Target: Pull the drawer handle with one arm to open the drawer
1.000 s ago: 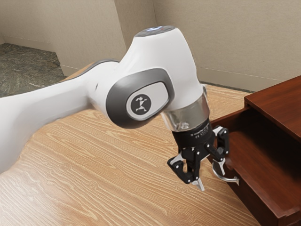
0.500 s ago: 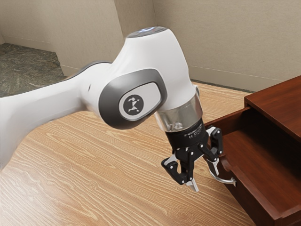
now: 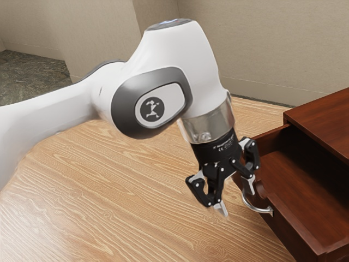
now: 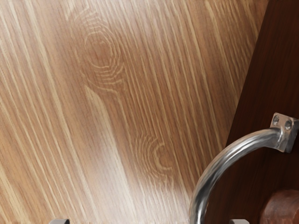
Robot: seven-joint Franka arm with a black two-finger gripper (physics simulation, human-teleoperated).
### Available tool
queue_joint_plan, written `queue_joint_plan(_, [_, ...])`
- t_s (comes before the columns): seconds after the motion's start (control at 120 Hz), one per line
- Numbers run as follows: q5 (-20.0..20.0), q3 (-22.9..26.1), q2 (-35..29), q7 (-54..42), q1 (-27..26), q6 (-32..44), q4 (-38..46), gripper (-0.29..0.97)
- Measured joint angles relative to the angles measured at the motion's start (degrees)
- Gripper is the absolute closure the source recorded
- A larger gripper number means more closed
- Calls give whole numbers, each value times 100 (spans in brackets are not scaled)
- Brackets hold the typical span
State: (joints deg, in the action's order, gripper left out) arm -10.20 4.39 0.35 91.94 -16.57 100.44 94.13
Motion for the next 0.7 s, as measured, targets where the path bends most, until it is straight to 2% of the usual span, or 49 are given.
queue_joint_plan(0.167, [45,-157,-641,4,-33,-693,-141,23])
queue_joint_plan(0.283, [336,-429,-1048,-98,18,-1185,-184,14])
queue_joint_plan(0.367, [563,-1323,-1034,-669,-3,-1411,-329,10])
queue_joint_plan(0.442, [601,-2178,-654,-1498,150,-1530,-717,8])
queue_joint_plan(0.542, [685,-2652,-454,-2683,281,-1571,-905,6])
queue_joint_plan(0.583, [733,-2372,-447,-3194,666,-1581,-908,5])
queue_joint_plan(0.642, [819,-1454,-470,-3868,1655,-1606,-908,5])
queue_joint_plan(0.7, [914,-1055,-458,-4508,1990,-1625,-903,4])
